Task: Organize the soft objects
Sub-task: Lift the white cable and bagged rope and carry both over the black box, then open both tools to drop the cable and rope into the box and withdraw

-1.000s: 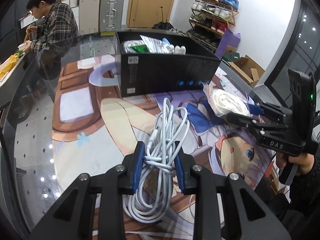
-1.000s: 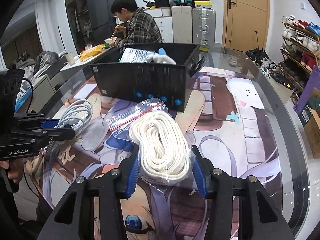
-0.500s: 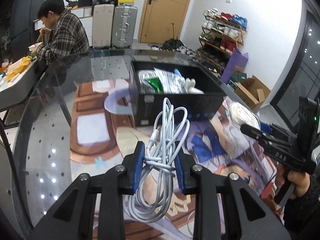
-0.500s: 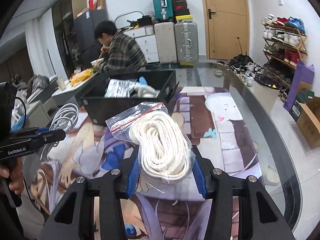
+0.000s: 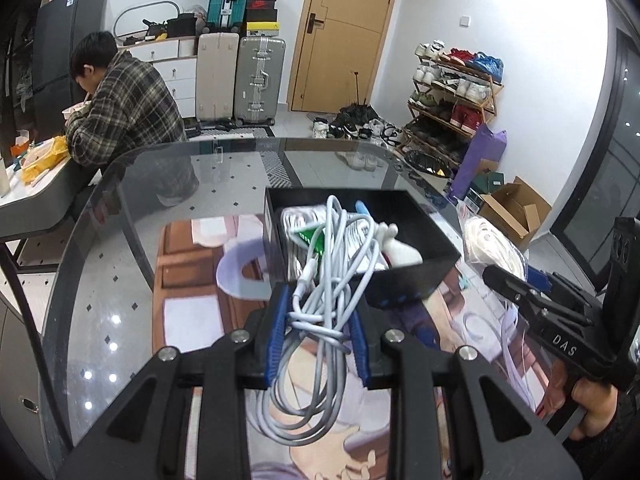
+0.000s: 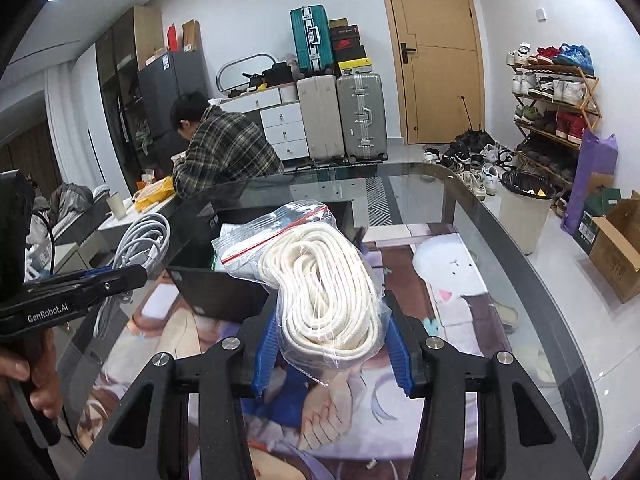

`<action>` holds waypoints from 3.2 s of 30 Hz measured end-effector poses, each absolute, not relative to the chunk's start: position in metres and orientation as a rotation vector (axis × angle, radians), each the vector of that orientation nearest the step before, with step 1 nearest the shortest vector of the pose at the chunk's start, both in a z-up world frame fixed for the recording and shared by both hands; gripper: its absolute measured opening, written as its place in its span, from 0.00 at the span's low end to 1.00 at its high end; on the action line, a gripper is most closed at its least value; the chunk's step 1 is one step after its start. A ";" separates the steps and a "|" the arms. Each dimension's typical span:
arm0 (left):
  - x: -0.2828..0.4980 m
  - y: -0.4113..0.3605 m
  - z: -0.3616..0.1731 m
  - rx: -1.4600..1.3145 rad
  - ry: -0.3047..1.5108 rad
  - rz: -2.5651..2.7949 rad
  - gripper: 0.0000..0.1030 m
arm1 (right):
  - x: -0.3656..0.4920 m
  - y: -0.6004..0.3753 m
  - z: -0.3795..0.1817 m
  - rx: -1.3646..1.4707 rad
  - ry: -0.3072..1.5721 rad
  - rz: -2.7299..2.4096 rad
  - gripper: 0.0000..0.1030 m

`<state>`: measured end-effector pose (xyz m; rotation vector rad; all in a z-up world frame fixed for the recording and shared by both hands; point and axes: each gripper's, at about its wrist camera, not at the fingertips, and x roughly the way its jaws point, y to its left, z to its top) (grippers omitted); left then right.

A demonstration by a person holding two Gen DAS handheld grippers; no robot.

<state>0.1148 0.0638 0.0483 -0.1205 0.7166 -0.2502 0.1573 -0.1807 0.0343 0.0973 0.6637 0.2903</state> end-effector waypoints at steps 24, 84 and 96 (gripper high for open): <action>0.186 0.021 0.044 -0.065 0.685 -0.190 0.26 | 0.232 -0.144 0.032 0.063 0.661 0.291 0.46; 0.150 0.040 0.029 -0.031 0.602 -0.076 1.00 | 0.208 -0.142 0.019 -0.052 0.672 0.332 0.99; 0.124 0.044 0.007 0.043 0.527 0.018 1.00 | 0.189 -0.146 0.016 -0.066 0.626 0.344 0.99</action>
